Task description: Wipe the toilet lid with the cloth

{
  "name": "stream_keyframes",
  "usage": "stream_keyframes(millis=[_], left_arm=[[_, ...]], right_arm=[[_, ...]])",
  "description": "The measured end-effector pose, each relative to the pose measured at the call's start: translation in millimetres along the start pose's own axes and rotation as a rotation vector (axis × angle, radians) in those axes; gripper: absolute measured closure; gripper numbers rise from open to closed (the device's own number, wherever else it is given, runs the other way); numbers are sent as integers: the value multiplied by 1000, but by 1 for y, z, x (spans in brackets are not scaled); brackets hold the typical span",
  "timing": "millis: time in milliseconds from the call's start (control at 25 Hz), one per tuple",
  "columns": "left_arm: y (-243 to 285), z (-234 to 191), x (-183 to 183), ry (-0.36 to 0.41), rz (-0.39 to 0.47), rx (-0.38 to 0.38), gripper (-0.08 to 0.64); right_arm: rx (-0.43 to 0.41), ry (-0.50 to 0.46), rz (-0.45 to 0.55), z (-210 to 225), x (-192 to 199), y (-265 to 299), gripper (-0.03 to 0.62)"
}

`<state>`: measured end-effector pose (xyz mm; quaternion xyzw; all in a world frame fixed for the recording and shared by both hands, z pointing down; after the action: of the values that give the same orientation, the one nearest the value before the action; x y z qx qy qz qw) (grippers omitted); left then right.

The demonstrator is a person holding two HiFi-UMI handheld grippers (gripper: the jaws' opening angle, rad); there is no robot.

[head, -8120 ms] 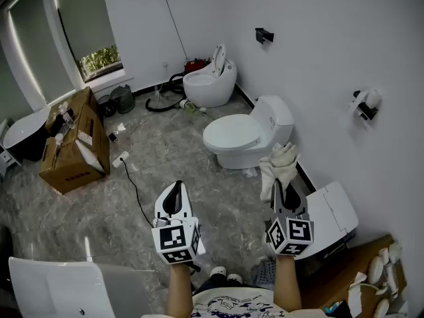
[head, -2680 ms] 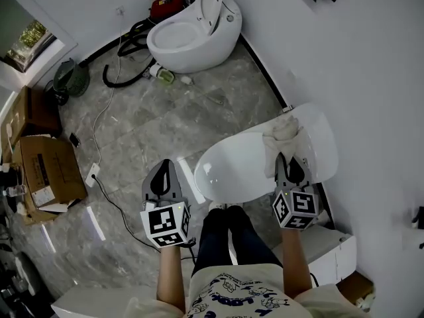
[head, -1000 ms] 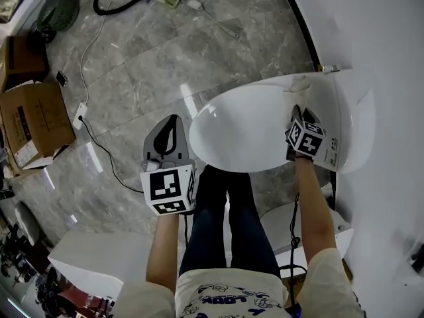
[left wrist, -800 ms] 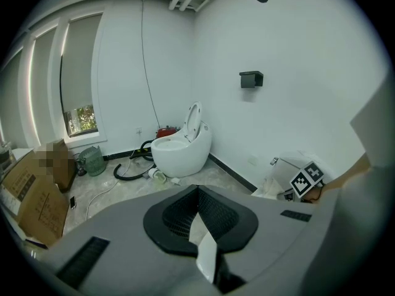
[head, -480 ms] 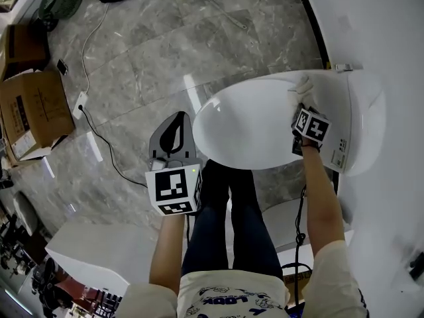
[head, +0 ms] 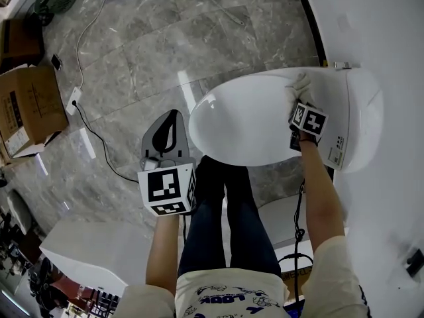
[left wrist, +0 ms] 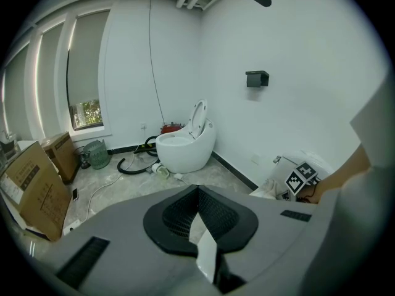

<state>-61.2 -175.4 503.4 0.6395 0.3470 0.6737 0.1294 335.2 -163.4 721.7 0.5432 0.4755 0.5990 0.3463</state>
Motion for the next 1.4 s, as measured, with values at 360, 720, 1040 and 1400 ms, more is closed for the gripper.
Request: stream_keyframes(millis=[360, 720, 1040, 1400], left_arm=[[-17, -17, 14, -23, -5, -26, 557], [-32, -36, 28, -46, -9, -51, 557], [-46, -58, 40, -67, -9, -77, 557], [-57, -71, 51, -88, -11, -96, 557]], right_arm=[[20, -78, -7, -31, 2, -2, 506], [3, -183, -37, -83, 2, -2, 505], [-30, -271, -45, -127, 5, -2, 505], [-127, -396, -44, -195, 21, -4, 503]])
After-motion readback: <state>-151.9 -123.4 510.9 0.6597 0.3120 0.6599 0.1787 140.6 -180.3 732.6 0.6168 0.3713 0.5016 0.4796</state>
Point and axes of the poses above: the fingertips, and each gripper's own axes: y forward along the fingers, z to its right, x out of its underside, the point moved 5 cm from there along -y, backward along the fingers, and after that the axes turned 2 degrees about x, right-handed, at the moved point
